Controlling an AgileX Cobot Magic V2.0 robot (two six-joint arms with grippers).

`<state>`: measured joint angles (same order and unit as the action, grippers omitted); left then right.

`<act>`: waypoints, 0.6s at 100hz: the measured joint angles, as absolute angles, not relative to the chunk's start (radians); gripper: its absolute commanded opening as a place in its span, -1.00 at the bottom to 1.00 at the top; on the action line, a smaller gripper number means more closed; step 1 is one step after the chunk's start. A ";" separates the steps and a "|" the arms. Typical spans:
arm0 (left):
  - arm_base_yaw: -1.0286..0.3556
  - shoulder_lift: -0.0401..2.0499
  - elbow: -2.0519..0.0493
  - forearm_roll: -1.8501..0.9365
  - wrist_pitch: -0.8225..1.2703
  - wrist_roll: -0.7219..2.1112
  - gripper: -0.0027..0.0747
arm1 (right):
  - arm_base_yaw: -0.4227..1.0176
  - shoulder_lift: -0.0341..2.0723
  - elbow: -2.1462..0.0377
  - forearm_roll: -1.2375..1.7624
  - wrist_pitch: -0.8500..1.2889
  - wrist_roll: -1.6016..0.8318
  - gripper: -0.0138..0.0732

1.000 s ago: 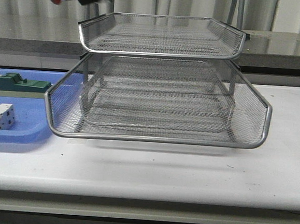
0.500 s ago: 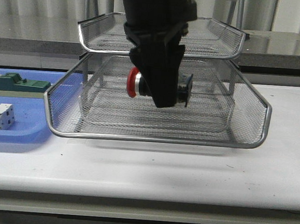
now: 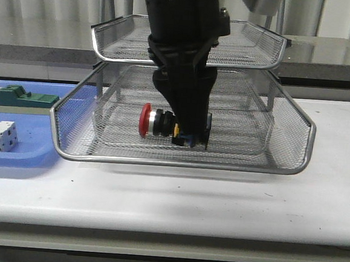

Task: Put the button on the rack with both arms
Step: 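Lower the button into the middle tray and open the left gripper, then withdraw the left gripper up and away from the rack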

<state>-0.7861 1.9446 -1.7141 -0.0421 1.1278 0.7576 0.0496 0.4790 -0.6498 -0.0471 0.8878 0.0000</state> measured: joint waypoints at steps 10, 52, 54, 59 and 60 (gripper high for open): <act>-0.786 1.945 -1.714 0.000 1.125 0.716 0.32 | 0.050 0.479 -0.650 -0.047 0.888 0.000 -0.84; -0.759 1.719 -1.714 0.051 1.136 0.540 0.29 | 0.050 0.479 -0.650 -0.047 0.888 0.000 -0.84; -0.753 1.703 -1.714 0.052 1.139 0.531 0.29 | 0.050 0.479 -0.650 -0.047 0.888 0.000 -0.84; -0.732 1.665 -1.714 0.049 1.151 0.509 0.26 | 0.050 0.479 -0.650 -0.047 0.888 0.000 -0.84; -0.725 1.660 -1.714 0.049 1.151 0.505 0.26 | 0.050 0.479 -0.650 -0.047 0.888 0.000 -0.84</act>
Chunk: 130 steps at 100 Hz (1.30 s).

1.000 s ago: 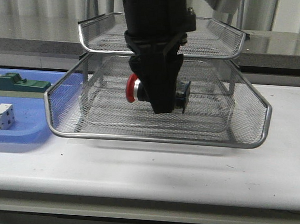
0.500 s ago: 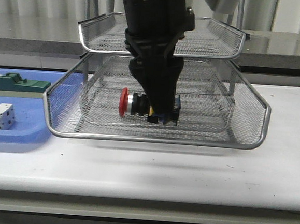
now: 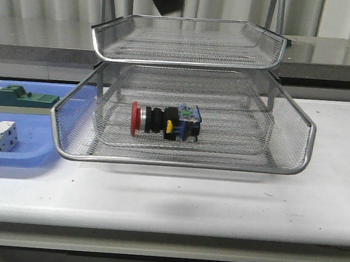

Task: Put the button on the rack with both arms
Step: 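Withdraw the left gripper up and away from the rack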

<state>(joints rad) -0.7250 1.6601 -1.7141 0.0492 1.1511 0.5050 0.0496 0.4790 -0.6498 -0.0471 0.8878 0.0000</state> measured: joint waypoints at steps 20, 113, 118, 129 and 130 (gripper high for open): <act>-0.569 1.510 -1.678 0.036 1.163 0.418 0.23 | 0.050 0.479 -0.650 -0.047 0.888 0.000 -0.84; -0.020 0.397 -0.534 -0.212 0.421 0.296 0.23 | 0.050 0.479 -0.650 -0.047 0.888 0.000 -0.84; -0.020 0.349 -0.476 -0.221 0.395 0.296 0.23 | 0.050 0.479 -0.650 -0.047 0.888 0.000 -0.84; -0.020 0.259 -0.381 -0.240 0.336 0.296 0.23 | 0.050 0.479 -0.650 -0.047 0.888 0.000 -0.84; -0.020 0.248 -0.369 -0.239 0.328 0.296 0.23 | 0.050 0.479 -0.650 -0.047 0.888 0.000 -0.84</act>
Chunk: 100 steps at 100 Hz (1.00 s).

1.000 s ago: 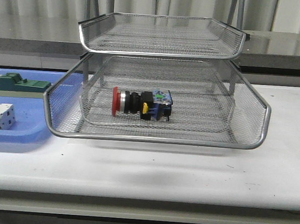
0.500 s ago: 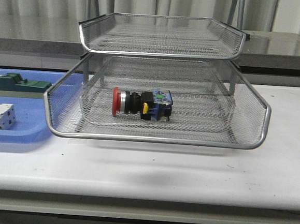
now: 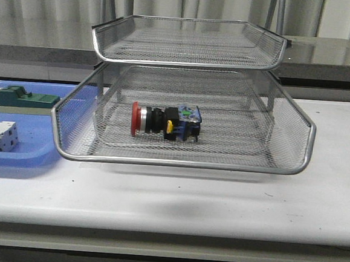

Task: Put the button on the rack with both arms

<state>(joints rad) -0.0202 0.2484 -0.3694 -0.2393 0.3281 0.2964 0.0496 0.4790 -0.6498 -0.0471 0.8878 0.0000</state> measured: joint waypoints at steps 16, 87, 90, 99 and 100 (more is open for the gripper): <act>-0.020 0.168 -0.271 -0.254 0.261 0.296 0.23 | 0.050 0.479 -0.650 -0.047 0.888 0.000 -0.84; -0.020 0.155 -0.244 -0.257 0.222 0.295 0.17 | 0.050 0.479 -0.650 -0.047 0.888 0.000 -0.84; -0.020 0.155 -0.244 -0.257 0.222 0.295 0.13 | 0.050 0.479 -0.650 -0.047 0.888 0.000 -0.84; -0.020 0.155 -0.244 -0.257 0.222 0.295 -0.06 | 0.050 0.479 -0.650 -0.047 0.888 0.000 -0.84; -0.020 0.155 -0.244 -0.257 0.222 0.295 -0.10 | 0.050 0.479 -0.650 -0.047 0.888 0.000 -0.84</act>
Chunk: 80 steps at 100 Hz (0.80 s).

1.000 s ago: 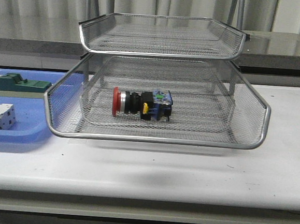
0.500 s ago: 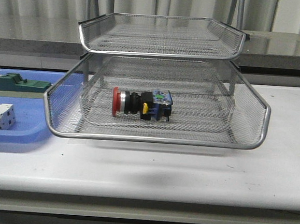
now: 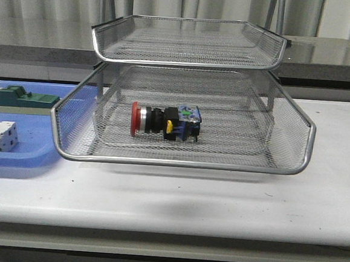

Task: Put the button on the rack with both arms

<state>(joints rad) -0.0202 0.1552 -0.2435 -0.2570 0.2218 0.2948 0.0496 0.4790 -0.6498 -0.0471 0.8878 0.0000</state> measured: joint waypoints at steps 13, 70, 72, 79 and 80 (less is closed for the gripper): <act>-0.020 0.155 -0.244 -0.257 0.222 0.295 -0.56 | 0.050 0.479 -0.650 -0.047 0.888 0.000 -0.84; -0.020 0.155 -0.244 -0.257 0.221 0.295 -0.98 | 0.050 0.479 -0.650 -0.047 0.888 0.000 -0.84; -0.020 0.155 -0.244 -0.257 0.221 0.295 -0.98 | 0.050 0.479 -0.650 -0.047 0.888 0.000 -0.84; -0.020 0.155 -0.244 -0.257 0.221 0.295 -0.98 | 0.050 0.479 -0.650 -0.047 0.888 0.000 -0.84; -0.020 0.155 -0.244 -0.257 0.221 0.295 -0.98 | 0.050 0.479 -0.650 -0.047 0.888 0.000 -0.84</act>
